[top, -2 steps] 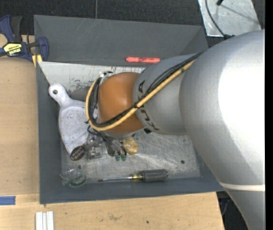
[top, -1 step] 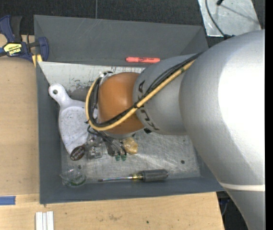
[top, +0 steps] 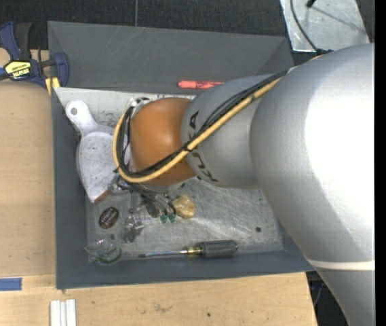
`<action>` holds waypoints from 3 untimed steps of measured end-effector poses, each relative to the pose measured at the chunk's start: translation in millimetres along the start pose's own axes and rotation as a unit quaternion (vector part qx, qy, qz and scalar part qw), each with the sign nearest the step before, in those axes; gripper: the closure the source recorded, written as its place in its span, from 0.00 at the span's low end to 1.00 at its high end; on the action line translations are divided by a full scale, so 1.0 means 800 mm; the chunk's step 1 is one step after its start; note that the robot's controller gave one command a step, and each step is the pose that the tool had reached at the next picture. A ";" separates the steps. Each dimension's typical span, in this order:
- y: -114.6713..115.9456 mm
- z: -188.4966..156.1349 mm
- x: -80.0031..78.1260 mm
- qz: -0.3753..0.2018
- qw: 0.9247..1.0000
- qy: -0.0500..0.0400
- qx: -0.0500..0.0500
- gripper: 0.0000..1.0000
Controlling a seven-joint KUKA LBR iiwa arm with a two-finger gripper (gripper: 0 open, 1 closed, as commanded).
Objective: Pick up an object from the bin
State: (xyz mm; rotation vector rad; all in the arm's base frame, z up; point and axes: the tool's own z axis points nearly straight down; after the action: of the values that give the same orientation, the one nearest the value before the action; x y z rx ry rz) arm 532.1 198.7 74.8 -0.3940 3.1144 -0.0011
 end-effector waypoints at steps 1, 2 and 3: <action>0.002 -0.001 -0.003 -0.011 1.000 0.000 0.000 0.00; 0.032 -0.006 -0.034 0.112 0.994 -0.002 -0.001 1.00; 0.032 -0.006 -0.034 0.112 0.994 -0.002 -0.001 1.00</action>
Offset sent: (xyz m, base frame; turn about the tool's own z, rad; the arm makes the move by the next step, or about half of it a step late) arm 0.0178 0.0315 0.0029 0.2273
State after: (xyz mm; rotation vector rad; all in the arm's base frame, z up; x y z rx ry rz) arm 551.6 230.6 79.5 -0.0420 3.1347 0.0041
